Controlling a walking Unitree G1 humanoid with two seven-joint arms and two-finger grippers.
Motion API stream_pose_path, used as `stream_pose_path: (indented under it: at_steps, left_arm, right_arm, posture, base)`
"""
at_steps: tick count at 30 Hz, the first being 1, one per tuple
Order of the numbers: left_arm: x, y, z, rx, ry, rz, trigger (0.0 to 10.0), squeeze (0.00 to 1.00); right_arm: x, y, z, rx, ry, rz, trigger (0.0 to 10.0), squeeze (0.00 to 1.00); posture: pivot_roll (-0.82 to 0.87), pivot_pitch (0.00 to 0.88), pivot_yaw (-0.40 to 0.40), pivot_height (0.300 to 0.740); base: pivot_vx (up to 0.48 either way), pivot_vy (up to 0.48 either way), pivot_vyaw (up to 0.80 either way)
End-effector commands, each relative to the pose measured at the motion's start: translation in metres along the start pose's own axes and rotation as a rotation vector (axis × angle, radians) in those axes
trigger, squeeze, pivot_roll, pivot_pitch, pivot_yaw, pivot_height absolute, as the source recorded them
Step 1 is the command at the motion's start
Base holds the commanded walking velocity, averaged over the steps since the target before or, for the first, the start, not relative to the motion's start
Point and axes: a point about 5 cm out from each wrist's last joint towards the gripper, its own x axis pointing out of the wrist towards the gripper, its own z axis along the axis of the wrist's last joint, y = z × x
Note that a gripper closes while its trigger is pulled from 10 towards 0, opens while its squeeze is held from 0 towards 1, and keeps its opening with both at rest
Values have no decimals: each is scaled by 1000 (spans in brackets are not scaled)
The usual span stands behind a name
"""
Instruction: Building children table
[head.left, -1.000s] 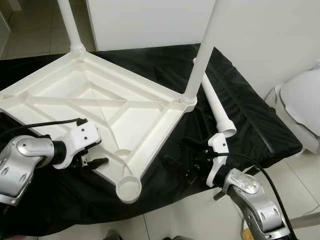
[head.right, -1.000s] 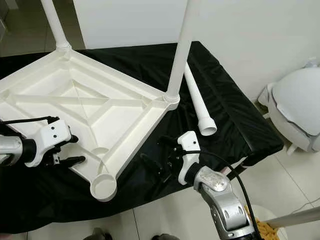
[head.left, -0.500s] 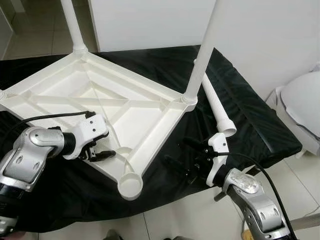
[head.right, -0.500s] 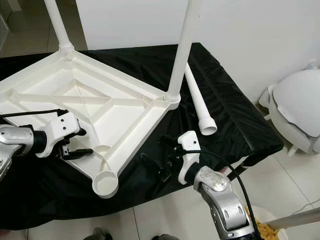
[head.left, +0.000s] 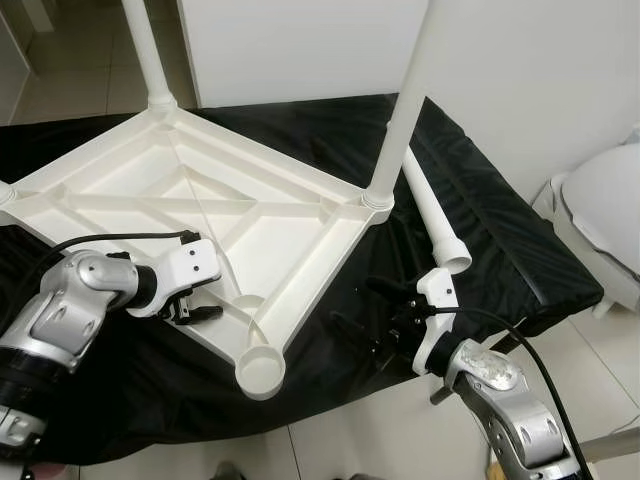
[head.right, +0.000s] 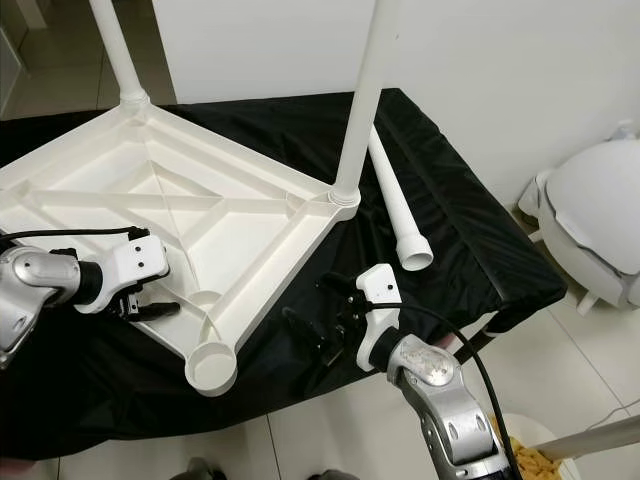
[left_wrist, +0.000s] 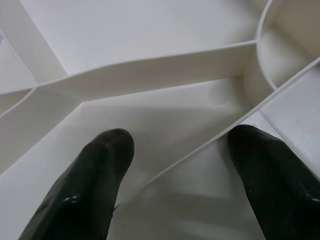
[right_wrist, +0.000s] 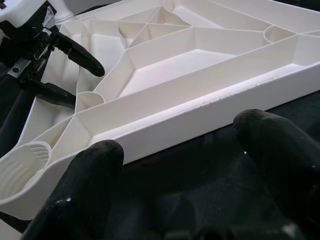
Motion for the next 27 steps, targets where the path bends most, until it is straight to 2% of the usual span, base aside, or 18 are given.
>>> stream_pose_path:
  at_steps: [1,3,9,10,11,12,13,14,20,21,22,23,24,26,27]
  left_arm:
    - [4,9,-10,-15,66,135,10000,0]
    - [4,14,-12,-41,75,160,10000,0]
    - [4,20,-15,-43,84,182,10000,0]
    - [3,23,-15,-49,87,193,9176,0]
    - [3,26,-16,-54,90,209,6118,0]
    - [3,28,-16,-60,92,218,4824,0]
    - [3,29,-17,-64,93,222,4824,0]
    - [3,29,-16,-59,89,217,0,0]
    - [5,30,-15,-55,84,202,0,0]
    - [6,30,-15,-49,86,200,3804,0]
    - [6,29,-15,-47,86,196,3804,0]
    - [7,29,-14,-39,86,188,0,0]
    - [7,28,-14,-35,85,184,1098,0]
    - [7,28,-14,-35,85,184,1098,0]
    - [9,27,-14,-30,84,172,784,0]
  right_arm:
    - [-1,2,0,-1,3,0,10000,0]
    - [-1,2,0,-1,4,1,10000,0]
    - [-1,4,0,0,1,-4,10000,0]
    - [-1,4,0,2,1,-6,10000,0]
    - [-1,5,-1,5,2,-8,10000,0]
    - [-1,6,-1,6,1,-9,10000,0]
    - [-1,6,-1,6,1,-10,10000,0]
    - [-1,6,-1,6,2,-12,10000,0]
    - [-1,5,-1,1,2,-20,10000,0]
    - [-1,5,-1,1,2,-22,10000,0]
    - [-1,4,-1,1,2,-25,10000,0]
    - [-1,4,-1,2,2,-26,10000,0]
    - [0,5,-1,2,2,-26,10000,0]
    - [0,5,-1,2,2,-26,10000,0]
    - [0,5,-1,2,1,-30,10000,0]
  posture:
    - [-96,52,-3,740]
    - [-96,52,-2,740]
    - [-99,51,8,740]
    - [-99,52,12,740]
    - [-99,51,13,740]
    - [-99,51,13,740]
    - [-99,51,13,740]
    - [-100,51,17,740]
    - [-101,52,21,740]
    - [-101,52,21,740]
    - [-102,52,22,740]
    - [-103,52,24,740]
    - [-103,52,24,740]
    - [-103,52,24,740]
    - [-104,52,27,740]
  base:
    - [0,0,0]
    - [0,0,0]
    - [0,0,0]
    - [0,0,0]
    - [0,0,0]
    - [0,0,0]
    - [0,0,0]
    - [0,0,0]
    - [0,0,0]
    - [0,0,0]
    - [0,0,0]
    - [0,0,0]
    - [0,0,0]
    - [0,0,0]
    - [0,0,0]
